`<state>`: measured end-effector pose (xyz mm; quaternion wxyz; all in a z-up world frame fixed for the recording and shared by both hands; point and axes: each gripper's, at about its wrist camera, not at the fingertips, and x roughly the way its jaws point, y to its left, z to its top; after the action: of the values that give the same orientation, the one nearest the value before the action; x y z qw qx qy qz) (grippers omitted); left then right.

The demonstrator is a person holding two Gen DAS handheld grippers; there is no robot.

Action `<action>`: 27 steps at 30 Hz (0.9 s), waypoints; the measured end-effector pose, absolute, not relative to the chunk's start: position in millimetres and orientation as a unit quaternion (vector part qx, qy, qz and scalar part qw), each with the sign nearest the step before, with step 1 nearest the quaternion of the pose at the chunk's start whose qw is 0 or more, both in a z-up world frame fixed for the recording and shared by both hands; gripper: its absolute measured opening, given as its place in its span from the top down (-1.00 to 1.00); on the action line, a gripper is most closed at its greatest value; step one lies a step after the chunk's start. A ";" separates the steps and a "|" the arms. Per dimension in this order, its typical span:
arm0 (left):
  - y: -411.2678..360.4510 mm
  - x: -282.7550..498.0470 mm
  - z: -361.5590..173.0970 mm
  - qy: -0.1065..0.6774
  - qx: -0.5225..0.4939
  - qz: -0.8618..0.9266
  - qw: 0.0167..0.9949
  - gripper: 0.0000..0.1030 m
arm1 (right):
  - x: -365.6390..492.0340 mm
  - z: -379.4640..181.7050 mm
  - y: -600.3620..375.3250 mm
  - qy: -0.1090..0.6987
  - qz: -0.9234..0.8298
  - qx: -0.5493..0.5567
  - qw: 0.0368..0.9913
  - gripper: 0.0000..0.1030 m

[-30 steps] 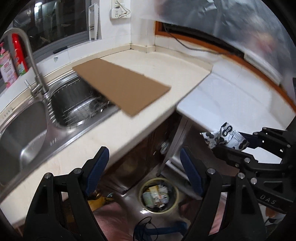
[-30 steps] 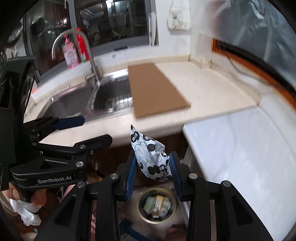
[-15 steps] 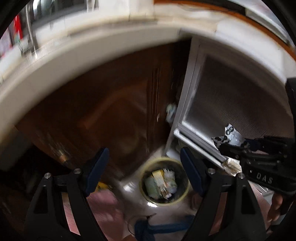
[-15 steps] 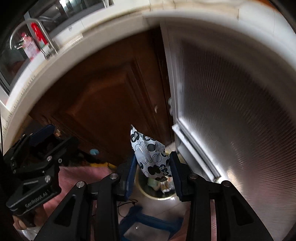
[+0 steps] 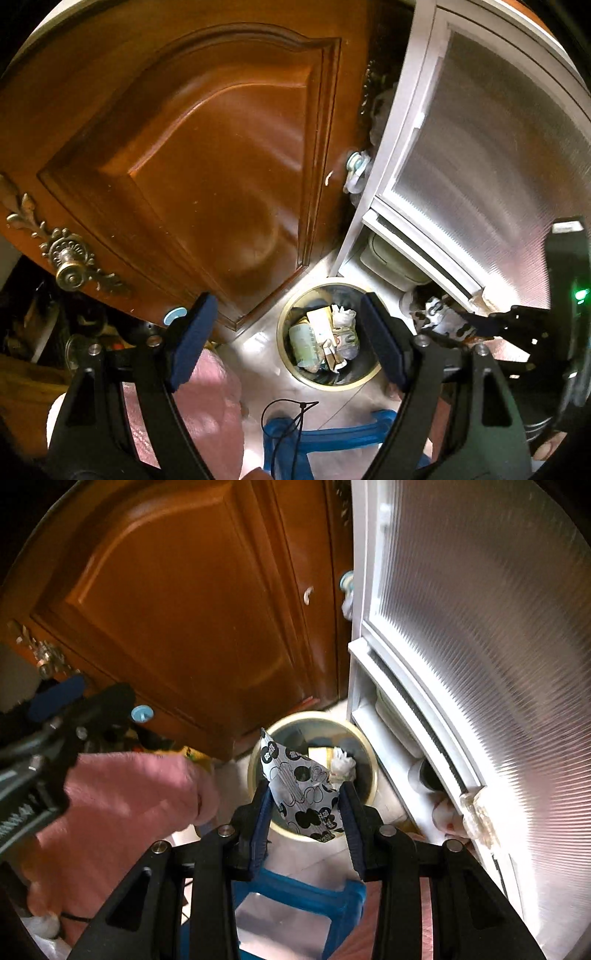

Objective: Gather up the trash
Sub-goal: 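Open the right tool over the bin, dropping the wrapper inside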

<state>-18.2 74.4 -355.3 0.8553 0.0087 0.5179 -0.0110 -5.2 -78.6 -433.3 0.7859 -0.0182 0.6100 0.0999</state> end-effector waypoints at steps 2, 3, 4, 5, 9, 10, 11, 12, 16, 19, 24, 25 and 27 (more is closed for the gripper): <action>72.1 -18.4 -355.0 0.517 0.011 -0.018 0.856 -0.50 | 3.8 -440.5 -79.4 0.613 0.099 -0.028 0.783 0.29; 70.5 -18.3 -355.6 0.517 0.012 -0.022 0.855 -0.50 | 6.9 -444.2 -79.6 0.615 0.099 -0.031 0.782 0.29; 69.6 -18.0 -355.3 0.518 0.013 -0.025 0.855 -0.50 | 8.8 -447.1 -80.3 0.615 0.099 -0.032 0.782 0.29; 68.0 -16.7 -355.8 0.518 0.016 -0.027 0.855 -0.50 | 11.3 -447.3 -81.6 0.614 0.099 -0.031 0.783 0.28; 64.0 -12.9 -357.9 0.520 0.015 -0.031 0.853 -0.50 | 17.3 -452.2 -86.1 0.620 0.093 -0.011 0.779 0.25; 63.7 -11.9 -358.0 0.521 0.014 -0.030 0.853 -0.50 | 19.1 -451.3 -87.4 0.622 0.093 -0.004 0.778 0.24; 64.0 -11.3 -358.3 0.522 0.012 -0.030 0.853 -0.51 | 20.4 -450.2 -87.2 0.623 0.094 0.001 0.777 0.23; 65.0 -11.4 -356.4 0.521 0.011 -0.029 0.853 -0.52 | 21.6 -451.0 -87.7 0.623 0.096 0.006 0.776 0.21; 68.0 -10.4 -358.5 0.524 0.004 -0.021 0.852 -0.64 | 24.1 -450.7 -86.7 0.624 0.101 0.010 0.775 -0.12; 71.3 -10.6 -358.2 0.527 -0.002 -0.017 0.850 -0.64 | 23.2 -445.9 -87.4 0.613 0.094 0.008 0.784 -0.33; 72.7 -10.5 -358.5 0.528 -0.007 -0.012 0.849 -0.64 | 23.1 -439.7 -86.2 0.610 0.092 -0.005 0.787 -0.33; 72.9 -10.5 -358.4 0.528 -0.007 -0.011 0.849 -0.64 | 23.1 -438.3 -86.8 0.609 0.092 -0.003 0.788 -0.33; 73.2 -10.7 -358.2 0.528 -0.006 -0.011 0.849 -0.64 | 23.7 -433.1 -89.6 0.608 0.090 0.001 0.789 -0.33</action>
<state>-10.7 73.2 -358.2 0.8494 -0.0061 0.5276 -0.0109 23.7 -89.6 -433.1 0.7892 0.0010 0.6075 0.0897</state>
